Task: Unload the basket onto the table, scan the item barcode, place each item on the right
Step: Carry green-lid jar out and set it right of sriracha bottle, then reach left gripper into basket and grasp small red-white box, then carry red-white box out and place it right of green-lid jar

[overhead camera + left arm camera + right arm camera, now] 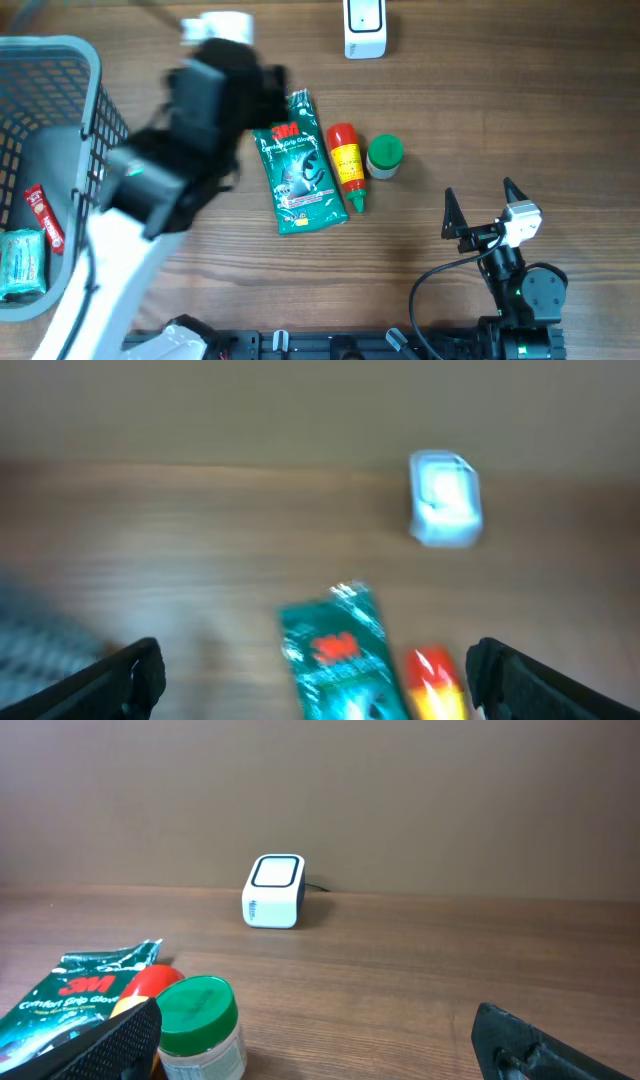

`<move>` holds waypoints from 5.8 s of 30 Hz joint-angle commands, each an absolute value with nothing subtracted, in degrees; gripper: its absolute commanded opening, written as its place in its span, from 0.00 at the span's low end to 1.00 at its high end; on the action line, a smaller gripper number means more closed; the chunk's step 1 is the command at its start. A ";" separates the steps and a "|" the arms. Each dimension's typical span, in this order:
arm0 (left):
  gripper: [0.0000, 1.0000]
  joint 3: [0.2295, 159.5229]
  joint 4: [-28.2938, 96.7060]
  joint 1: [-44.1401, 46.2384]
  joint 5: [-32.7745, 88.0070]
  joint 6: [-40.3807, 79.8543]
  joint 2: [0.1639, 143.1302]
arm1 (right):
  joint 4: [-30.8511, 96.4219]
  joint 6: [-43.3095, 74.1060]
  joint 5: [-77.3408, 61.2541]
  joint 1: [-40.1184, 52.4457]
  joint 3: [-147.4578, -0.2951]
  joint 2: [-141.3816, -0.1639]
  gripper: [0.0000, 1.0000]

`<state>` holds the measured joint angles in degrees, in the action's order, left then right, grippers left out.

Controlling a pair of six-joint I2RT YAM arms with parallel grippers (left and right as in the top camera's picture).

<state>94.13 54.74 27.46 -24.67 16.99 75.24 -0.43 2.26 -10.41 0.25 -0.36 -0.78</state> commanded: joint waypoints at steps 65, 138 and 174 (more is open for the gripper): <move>0.40 77.10 59.53 -35.16 6.94 1.87 108.57 | -0.69 1.61 -9.87 0.54 -0.30 -0.27 1.00; 0.04 118.08 46.02 44.91 20.97 15.90 124.97 | -0.69 1.58 -9.87 0.60 -0.30 -0.27 1.00; 0.41 117.95 60.73 46.11 8.73 27.44 136.84 | -0.69 1.58 -9.87 1.32 -0.30 -0.27 1.00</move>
<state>117.73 60.47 44.12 7.51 26.59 135.92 -0.43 2.26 -10.41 0.99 -0.36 -0.78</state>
